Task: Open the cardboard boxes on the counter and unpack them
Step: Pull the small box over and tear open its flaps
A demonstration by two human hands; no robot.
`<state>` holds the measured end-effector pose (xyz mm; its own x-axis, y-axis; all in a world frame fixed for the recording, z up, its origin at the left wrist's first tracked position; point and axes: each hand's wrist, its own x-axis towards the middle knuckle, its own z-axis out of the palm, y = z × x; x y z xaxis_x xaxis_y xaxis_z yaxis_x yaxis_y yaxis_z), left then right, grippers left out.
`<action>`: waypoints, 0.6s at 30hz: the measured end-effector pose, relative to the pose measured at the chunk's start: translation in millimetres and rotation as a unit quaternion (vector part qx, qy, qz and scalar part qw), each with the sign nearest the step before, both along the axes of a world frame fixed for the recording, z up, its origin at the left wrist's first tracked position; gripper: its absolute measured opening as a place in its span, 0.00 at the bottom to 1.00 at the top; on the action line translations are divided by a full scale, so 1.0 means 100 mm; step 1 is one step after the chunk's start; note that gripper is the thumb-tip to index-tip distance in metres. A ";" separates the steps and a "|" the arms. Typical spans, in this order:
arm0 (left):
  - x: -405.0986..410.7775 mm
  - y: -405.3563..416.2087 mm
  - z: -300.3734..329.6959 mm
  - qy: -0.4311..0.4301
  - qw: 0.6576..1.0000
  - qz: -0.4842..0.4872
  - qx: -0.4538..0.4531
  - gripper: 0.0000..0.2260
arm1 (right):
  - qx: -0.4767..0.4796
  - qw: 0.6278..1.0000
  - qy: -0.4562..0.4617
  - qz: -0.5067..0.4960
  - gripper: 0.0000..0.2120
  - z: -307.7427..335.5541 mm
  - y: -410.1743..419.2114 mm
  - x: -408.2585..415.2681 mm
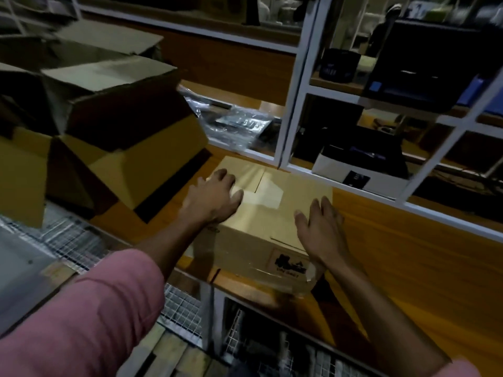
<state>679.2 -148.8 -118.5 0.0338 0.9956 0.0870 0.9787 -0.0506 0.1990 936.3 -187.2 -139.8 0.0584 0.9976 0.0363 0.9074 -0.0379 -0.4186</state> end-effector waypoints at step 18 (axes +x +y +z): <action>-0.25 0.58 -0.13 0.062 0.984 -0.159 0.046 0.21 | 0.175 0.983 0.043 0.036 0.22 -0.03 0.03 -1.50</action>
<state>654.1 -90.5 -131.3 0.3584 0.9210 0.1526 0.9270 -0.3704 0.0583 786.7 -184.4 -143.1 0.0064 0.9268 0.3755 0.8630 0.1846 -0.4704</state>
